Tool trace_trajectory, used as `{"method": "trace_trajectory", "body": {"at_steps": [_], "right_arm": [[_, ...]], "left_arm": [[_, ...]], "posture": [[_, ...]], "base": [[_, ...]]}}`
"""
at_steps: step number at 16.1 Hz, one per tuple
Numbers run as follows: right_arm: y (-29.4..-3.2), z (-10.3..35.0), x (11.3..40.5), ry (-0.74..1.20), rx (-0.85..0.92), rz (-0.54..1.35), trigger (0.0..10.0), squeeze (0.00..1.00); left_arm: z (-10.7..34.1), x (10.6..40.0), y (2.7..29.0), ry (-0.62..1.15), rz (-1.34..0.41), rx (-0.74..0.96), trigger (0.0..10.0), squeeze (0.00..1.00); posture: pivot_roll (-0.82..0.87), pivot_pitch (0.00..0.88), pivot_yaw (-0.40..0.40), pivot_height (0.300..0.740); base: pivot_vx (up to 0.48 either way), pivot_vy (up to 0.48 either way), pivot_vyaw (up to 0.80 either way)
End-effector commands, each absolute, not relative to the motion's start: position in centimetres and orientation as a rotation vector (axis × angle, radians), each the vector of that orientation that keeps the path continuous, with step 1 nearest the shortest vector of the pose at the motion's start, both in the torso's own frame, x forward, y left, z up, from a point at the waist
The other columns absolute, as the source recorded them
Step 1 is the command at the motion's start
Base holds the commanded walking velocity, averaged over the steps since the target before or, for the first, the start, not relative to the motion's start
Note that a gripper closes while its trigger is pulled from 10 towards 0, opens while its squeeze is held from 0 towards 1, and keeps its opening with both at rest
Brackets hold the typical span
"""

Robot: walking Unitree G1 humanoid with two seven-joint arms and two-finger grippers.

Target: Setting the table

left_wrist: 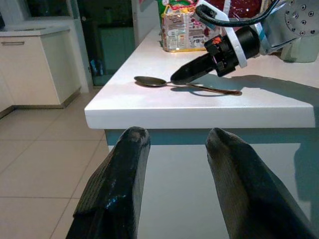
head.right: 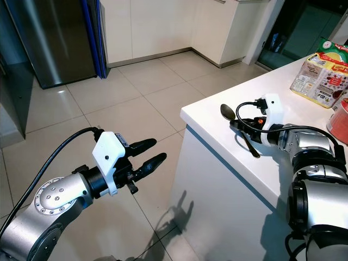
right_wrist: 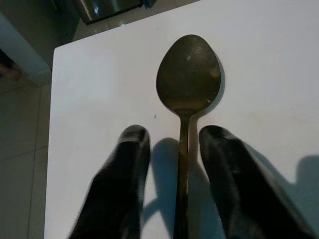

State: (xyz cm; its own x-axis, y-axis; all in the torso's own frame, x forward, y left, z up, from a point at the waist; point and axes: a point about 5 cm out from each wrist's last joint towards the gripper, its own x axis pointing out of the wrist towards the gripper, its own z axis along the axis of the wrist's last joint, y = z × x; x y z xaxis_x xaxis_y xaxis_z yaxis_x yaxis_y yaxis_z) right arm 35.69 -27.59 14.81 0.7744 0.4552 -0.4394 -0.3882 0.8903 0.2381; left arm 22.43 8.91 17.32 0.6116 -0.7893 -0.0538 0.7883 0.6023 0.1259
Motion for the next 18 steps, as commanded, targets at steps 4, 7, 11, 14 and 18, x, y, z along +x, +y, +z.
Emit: {"method": "trace_trajectory", "body": {"at_steps": [4, 7, 11, 14, 18], "right_arm": [[-27.4, 14.1, 35.8, 0.525, 0.072, 0.417, 10.0, 0.0], [-27.0, 14.0, 36.0, 0.513, 0.104, 0.398, 10.0, 0.0], [-26.8, 13.9, 36.0, 0.508, 0.195, 0.39, 1.5, 0.0], [-27.2, 13.7, 35.6, 0.54, 0.216, 0.382, 0.0, 0.0], [-27.6, 13.4, 35.3, 0.575, 0.165, 0.386, 0.0, 0.0]], "left_arm": [[17.3, 22.4, 8.6, -0.005, -0.932, 0.135, 10.0, 0.0], [17.3, 22.3, 8.6, -0.003, -0.932, 0.136, 10.0, 0.0], [17.3, 22.3, 8.6, -0.003, -0.935, 0.136, 10.0, 0.0], [17.3, 22.3, 8.7, -0.002, -0.94, 0.136, 10.0, 0.0], [17.3, 22.3, 8.6, -0.003, -0.95, 0.137, 10.0, 0.0]], "posture": [[0.0, 0.006, -0.081, 0.74], [0.0, 0.006, -0.081, 0.74], [0.01, 0.01, -0.084, 0.74], [0.01, 0.007, -0.081, 0.74], [0.01, 0.004, -0.079, 0.74]], "base": [[0.0, 0.0, 0.0], [0.0, 0.0, 0.0], [0.0, 0.0, 0.0], [0.0, 0.0, 0.0], [0.0, 0.0, 0.0]]}}
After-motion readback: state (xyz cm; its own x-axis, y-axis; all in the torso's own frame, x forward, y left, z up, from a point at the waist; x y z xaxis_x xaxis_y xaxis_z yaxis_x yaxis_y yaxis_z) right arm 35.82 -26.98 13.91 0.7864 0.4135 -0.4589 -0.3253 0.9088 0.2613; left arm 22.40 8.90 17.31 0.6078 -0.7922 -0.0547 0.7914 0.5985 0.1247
